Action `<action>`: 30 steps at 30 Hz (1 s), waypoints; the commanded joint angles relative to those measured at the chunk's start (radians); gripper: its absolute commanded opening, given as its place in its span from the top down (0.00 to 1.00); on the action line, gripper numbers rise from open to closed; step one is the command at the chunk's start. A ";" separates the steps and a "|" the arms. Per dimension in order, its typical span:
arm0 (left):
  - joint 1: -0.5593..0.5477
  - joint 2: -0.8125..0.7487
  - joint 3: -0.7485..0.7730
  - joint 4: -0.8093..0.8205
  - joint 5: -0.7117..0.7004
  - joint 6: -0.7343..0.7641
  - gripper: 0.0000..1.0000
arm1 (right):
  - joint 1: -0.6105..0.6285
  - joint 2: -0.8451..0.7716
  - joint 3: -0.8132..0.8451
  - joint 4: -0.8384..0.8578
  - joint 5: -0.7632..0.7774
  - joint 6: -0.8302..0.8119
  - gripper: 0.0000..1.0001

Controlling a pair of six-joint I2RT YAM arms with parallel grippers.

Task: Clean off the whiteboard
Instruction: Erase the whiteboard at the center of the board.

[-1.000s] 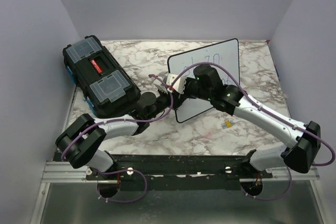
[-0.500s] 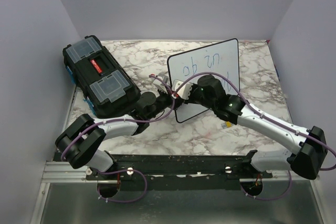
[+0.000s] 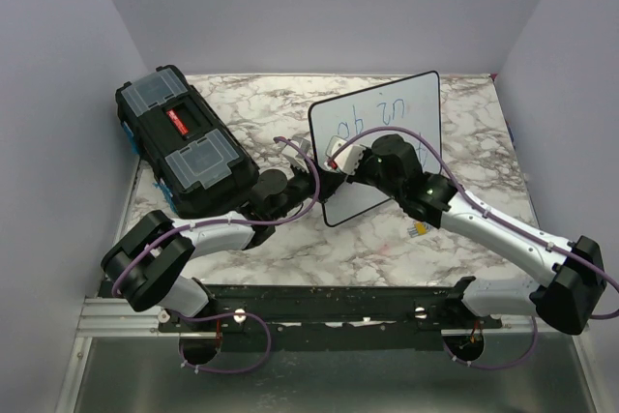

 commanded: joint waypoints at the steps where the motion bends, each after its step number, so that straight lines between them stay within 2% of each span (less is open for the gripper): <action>1: -0.017 -0.041 0.038 0.101 0.070 0.026 1.00 | -0.008 0.010 0.037 -0.012 -0.049 0.002 0.99; 5: -0.018 -0.041 0.041 0.102 0.075 0.022 1.00 | -0.004 0.005 0.017 -0.127 -0.230 -0.054 0.99; 8: -0.018 -0.041 0.041 0.100 0.075 0.022 1.00 | 0.000 -0.010 0.003 -0.189 -0.287 -0.128 0.99; 11: -0.018 -0.041 0.041 0.096 0.077 0.025 1.00 | -0.001 -0.017 -0.008 -0.188 -0.238 -0.173 0.99; 14: -0.018 -0.044 0.038 0.095 0.080 0.028 1.00 | -0.001 -0.020 -0.033 -0.140 -0.077 -0.204 0.99; 16: -0.018 -0.042 0.040 0.096 0.081 0.028 1.00 | -0.001 -0.024 -0.042 -0.121 -0.031 -0.225 0.99; 23: -0.019 -0.034 0.050 0.099 0.095 0.023 1.00 | 0.001 0.011 -0.018 -0.043 -0.081 -0.200 0.99; 30: -0.018 -0.026 0.054 0.097 0.091 0.012 1.00 | 0.080 0.058 0.044 0.005 -0.081 -0.129 0.99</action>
